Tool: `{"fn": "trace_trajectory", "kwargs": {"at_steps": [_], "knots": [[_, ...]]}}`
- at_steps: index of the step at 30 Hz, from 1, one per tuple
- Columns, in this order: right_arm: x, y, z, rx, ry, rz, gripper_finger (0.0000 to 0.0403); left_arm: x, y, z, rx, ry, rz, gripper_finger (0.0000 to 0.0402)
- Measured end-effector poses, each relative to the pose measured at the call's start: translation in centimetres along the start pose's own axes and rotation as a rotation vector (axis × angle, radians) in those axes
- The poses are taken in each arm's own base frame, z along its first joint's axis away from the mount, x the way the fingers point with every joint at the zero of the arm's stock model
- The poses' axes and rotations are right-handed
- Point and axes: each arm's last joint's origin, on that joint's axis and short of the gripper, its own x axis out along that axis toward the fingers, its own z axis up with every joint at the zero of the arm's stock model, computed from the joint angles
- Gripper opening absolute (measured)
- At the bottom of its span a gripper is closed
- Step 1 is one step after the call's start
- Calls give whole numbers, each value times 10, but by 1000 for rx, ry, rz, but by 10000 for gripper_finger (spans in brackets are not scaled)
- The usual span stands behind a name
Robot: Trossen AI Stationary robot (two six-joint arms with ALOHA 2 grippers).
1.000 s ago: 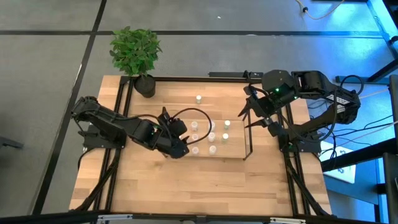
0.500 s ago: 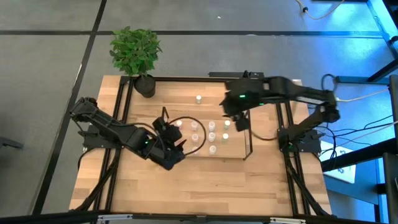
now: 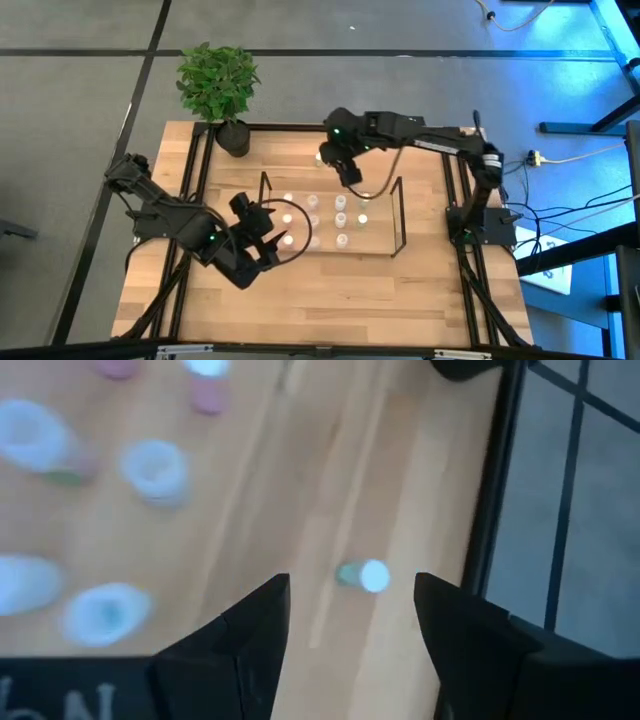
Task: Pick and place medicine bottles onto shelf by color
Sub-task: Put the blue pill bottle on the shelf aligned with the other blue pill bottles
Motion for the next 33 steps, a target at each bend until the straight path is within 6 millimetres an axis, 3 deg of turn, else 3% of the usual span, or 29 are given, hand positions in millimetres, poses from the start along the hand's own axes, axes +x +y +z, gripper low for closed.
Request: {"fn": "trace_trajectory", "kwargs": {"at_steps": [11, 25, 33], "knots": [[76, -32, -24, -67, 29, 42, 217, 1, 3, 2, -5, -25, 27, 271], [124, -61, -61, -60, -9, 128, 217, 11, 10, 8, -43, -12, 70, 271], [134, -68, -67, -48, -22, 105, 217, 16, 14, 10, -52, 0, 87, 271]]}}
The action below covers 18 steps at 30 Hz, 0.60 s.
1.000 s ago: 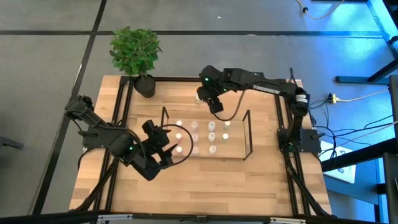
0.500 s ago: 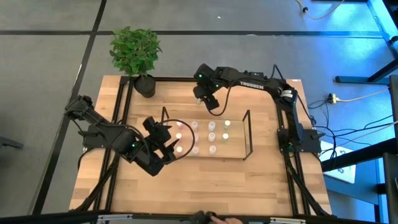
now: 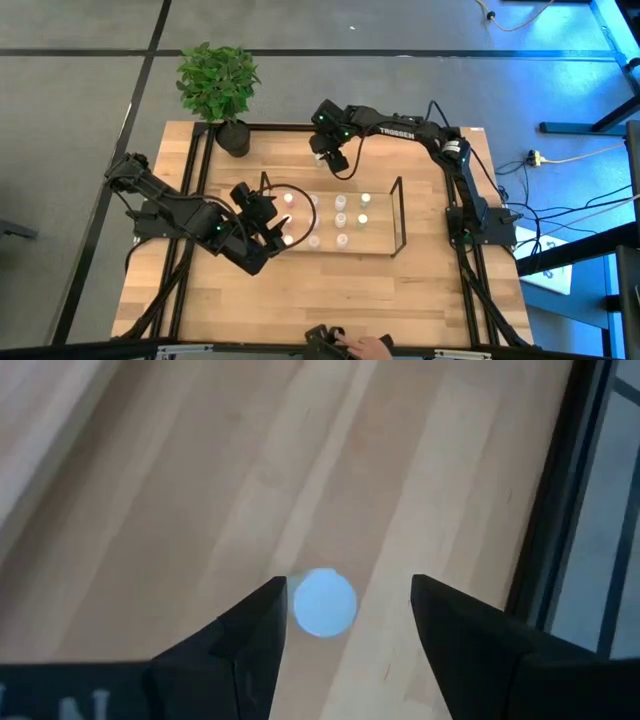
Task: Pick and place medicine bottles onto shelf by color
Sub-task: Put the blue pill bottle on the shelf aligned with the other blue pill bottles
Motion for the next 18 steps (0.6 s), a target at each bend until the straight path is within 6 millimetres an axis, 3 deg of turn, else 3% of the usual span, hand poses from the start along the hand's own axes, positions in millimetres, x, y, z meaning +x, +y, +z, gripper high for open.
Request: {"fn": "trace_trajectory", "kwargs": {"at_steps": [8, 18], "knots": [[0, 1, 1, 8, -67, 58, 217, 1, 1, 0, 1, 4, 4, 271], [20, 2, -8, 20, -2, 57, 217, 1, 1, 0, 2, 5, 4, 271]]}}
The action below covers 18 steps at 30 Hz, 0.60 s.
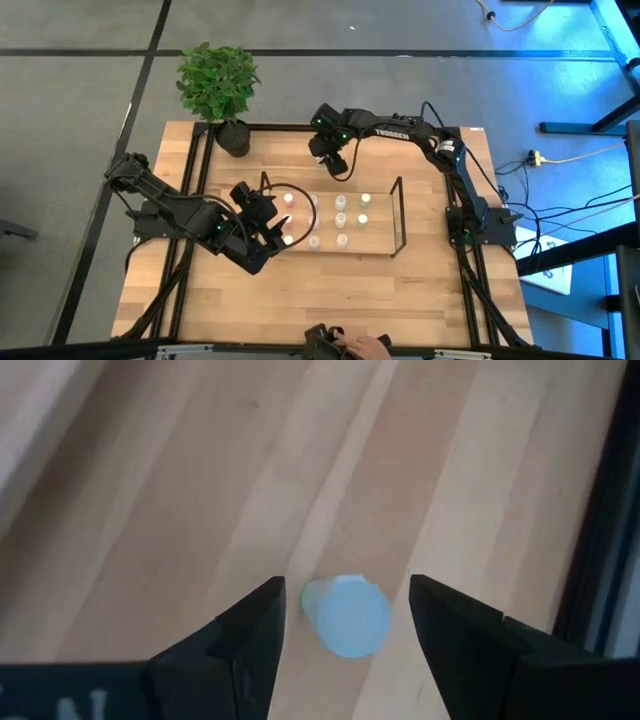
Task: Pick and place medicine bottles onto shelf by color
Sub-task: Put the blue pill bottle on the shelf aligned with the other blue pill bottles
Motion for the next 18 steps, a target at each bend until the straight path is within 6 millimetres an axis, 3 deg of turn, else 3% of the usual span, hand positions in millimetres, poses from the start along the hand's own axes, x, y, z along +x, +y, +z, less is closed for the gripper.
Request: {"fn": "trace_trajectory", "kwargs": {"at_steps": [18], "knots": [[10, -6, -12, 19, 41, -12, 216, 0, 0, -1, -4, 19, -13, 271]]}}
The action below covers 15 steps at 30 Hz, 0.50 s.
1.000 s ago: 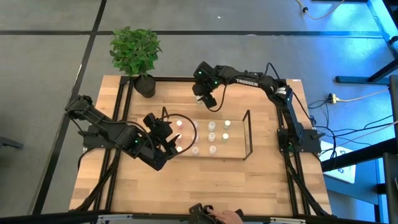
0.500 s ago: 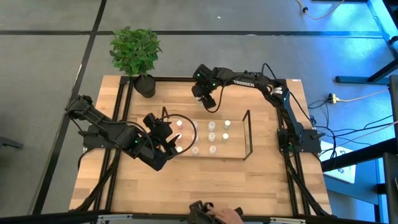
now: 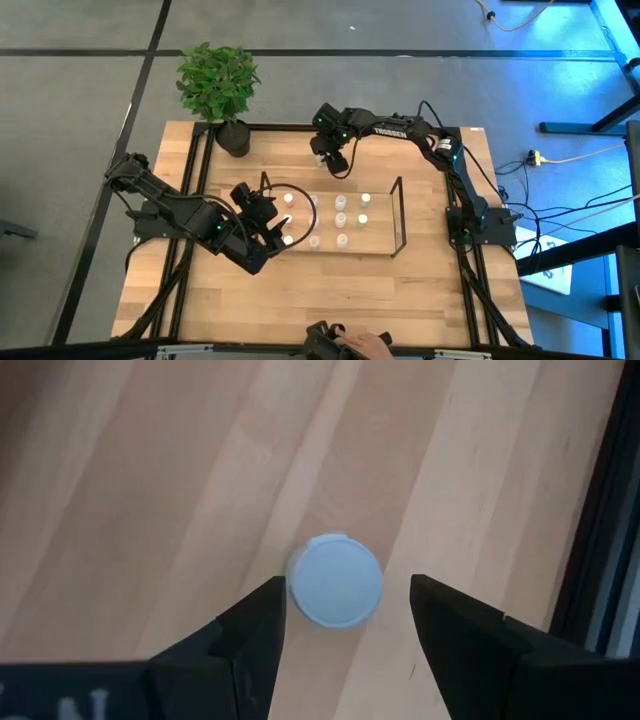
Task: Pick and place medicine bottles onto shelf by color
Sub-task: Put the blue pill bottle on the shelf aligned with the other blue pill bottles
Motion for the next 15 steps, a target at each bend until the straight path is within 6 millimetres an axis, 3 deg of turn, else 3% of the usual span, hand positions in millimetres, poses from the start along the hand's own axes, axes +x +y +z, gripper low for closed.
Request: {"fn": "trace_trajectory", "kwargs": {"at_steps": [15], "knots": [[0, 0, 0, 1, -37, 27, 214, 0, 0, -1, -26, 18, -12, 271]]}}
